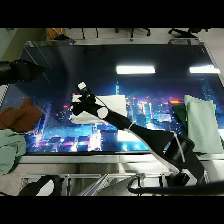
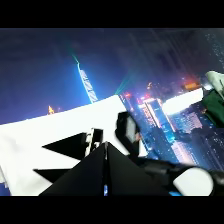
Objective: Fold the shirts.
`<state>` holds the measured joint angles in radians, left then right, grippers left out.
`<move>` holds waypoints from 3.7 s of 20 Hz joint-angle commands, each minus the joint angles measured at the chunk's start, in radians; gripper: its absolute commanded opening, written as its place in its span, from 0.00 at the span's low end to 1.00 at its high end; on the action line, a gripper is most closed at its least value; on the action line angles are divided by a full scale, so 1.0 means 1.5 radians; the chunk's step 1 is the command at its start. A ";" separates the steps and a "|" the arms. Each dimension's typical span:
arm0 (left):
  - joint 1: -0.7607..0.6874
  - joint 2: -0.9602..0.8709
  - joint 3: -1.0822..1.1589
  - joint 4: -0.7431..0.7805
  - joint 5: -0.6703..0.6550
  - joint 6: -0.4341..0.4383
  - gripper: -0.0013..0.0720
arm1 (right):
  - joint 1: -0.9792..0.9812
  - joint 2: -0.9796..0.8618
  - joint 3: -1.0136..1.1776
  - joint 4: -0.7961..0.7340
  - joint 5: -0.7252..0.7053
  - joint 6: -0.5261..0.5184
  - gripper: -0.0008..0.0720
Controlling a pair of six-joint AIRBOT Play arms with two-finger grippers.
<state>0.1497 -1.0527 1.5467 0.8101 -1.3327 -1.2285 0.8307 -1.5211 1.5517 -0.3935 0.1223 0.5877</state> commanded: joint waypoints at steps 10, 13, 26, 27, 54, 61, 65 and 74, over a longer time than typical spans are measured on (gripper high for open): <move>0.003 0.051 -0.023 0.001 -0.024 -0.003 0.03 | -0.496 0.087 -0.021 -0.276 0.686 0.452 0.84; 0.003 0.051 -0.023 0.001 -0.025 -0.007 0.03 | -0.523 0.055 -0.051 -0.276 0.697 0.452 0.84; 0.003 0.051 -0.023 0.001 -0.025 -0.007 0.03 | -0.387 -0.068 -0.054 -0.043 0.627 0.303 0.05; 0.003 0.051 -0.023 0.001 -0.025 -0.007 0.03 | -0.394 -0.055 -0.041 -0.026 0.636 0.300 0.04; 0.003 0.050 -0.023 0.005 -0.053 0.016 0.03 | -1.163 0.338 0.073 -0.642 1.140 0.818 0.04; 0.003 0.050 -0.023 0.005 -0.054 0.024 0.03 | -1.163 0.381 -0.150 -0.689 1.144 0.821 0.19; 0.003 0.050 -0.025 0.007 -0.055 0.023 0.03 | -1.162 0.367 -0.165 -0.726 1.132 0.794 0.67; 0.003 0.058 -0.054 0.001 -0.048 0.023 0.03 | -0.950 0.371 -0.169 -0.480 0.823 0.684 0.04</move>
<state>0.1539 -0.9745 1.4956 0.8177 -1.4090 -1.1938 -0.7334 -0.9695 1.3033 -1.2285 1.5261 1.6890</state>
